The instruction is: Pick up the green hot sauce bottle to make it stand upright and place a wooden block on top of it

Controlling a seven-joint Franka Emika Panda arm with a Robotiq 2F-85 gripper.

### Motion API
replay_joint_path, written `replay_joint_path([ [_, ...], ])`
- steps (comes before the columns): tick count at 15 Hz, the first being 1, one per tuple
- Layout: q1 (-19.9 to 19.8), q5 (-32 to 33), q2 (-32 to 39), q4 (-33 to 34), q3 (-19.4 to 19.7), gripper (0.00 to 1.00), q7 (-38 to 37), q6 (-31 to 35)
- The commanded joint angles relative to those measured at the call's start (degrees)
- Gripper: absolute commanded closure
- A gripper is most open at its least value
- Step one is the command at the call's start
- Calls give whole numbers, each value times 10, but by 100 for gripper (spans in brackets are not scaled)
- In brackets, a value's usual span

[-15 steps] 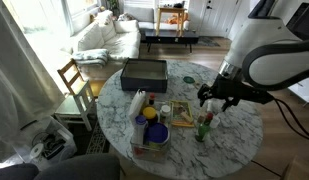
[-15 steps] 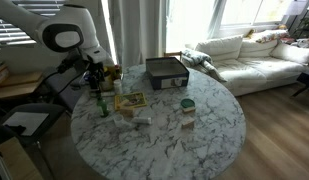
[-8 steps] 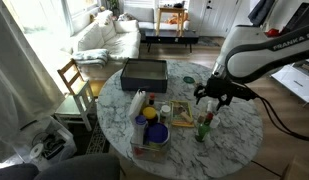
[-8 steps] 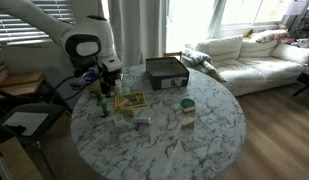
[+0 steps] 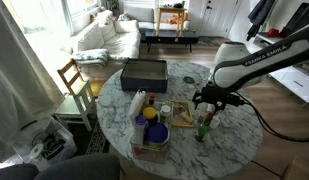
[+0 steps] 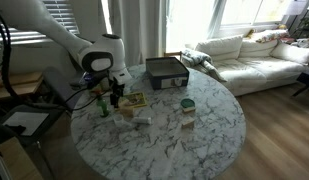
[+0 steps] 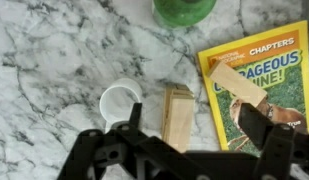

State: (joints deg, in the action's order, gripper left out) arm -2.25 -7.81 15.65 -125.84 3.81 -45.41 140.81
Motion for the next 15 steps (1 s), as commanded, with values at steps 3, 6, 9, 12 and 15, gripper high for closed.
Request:
replay_joint_path([
  [3,1,-19,30,-6,9,48,29,81],
  [6,3,-16,40,-9,15,50,32,112],
  [9,3,-15,44,-11,20,20,40,118],
  [12,2,-17,39,-15,22,1,49,111],
  [15,4,-16,42,-14,23,29,53,109],
])
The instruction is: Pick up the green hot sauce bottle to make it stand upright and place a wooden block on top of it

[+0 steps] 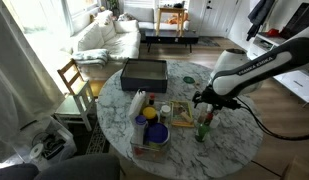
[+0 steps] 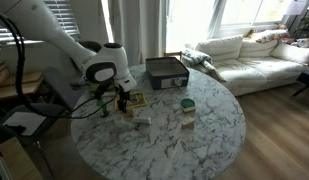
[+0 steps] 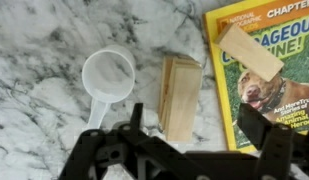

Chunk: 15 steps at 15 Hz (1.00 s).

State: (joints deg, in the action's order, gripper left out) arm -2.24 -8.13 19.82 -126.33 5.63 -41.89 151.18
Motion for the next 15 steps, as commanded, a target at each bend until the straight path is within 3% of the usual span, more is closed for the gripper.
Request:
replay_joint_path([
  [1,3,-13,1,-9,5,29,20,5],
  [8,5,-7,3,-13,8,84,29,1],
  [10,9,-3,-7,-19,10,96,29,0],
  [15,13,3,-54,-37,8,93,46,-28],
])
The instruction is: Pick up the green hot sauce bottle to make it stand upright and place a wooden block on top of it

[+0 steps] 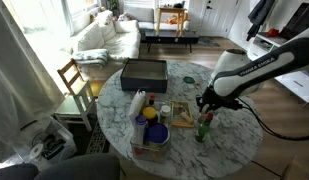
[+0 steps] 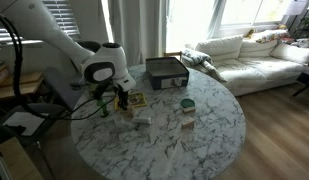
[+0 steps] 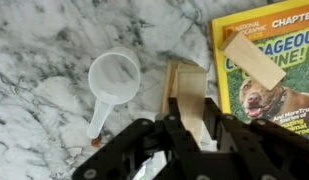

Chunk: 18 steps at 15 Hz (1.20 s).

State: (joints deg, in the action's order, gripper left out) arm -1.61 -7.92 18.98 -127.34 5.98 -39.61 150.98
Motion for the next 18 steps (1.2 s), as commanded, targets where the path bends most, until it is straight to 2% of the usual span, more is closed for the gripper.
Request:
replay_joint_path([
  [1,5,-1,-65,-34,2,93,36,-40],
  [5,8,57,-149,-46,9,93,58,-150],
  [8,4,79,-212,-47,-10,93,121,-237],
  [10,7,68,-247,-50,-25,93,172,-277],
  [13,17,57,-289,-56,-48,93,242,-309],
  [18,40,37,-296,-68,-69,93,369,-315],
])
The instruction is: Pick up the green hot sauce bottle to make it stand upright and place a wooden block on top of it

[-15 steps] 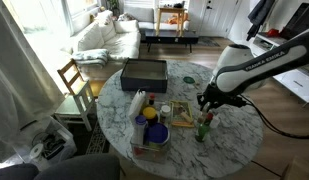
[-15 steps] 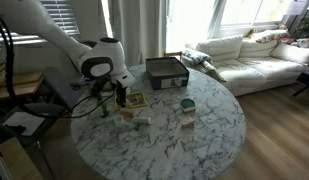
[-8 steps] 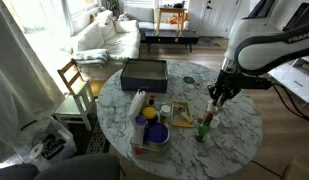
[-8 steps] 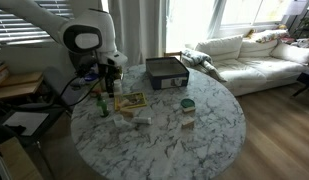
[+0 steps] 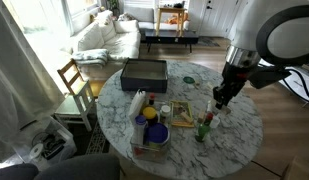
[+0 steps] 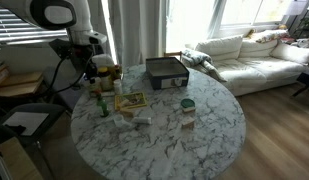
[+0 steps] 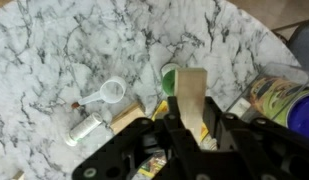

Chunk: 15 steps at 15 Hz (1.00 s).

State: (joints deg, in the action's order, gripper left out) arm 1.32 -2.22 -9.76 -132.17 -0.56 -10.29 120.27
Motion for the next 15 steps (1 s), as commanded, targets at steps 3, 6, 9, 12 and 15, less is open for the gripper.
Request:
replay_joint_path([
  [3,16,-17,0,-23,-9,93,115,-4],
  [6,9,-11,23,-14,-6,93,115,8],
  [9,5,-21,36,-10,-3,93,114,23],
  [12,1,-31,54,-3,2,93,114,40],
  [15,-1,-43,63,0,2,93,113,48],
])
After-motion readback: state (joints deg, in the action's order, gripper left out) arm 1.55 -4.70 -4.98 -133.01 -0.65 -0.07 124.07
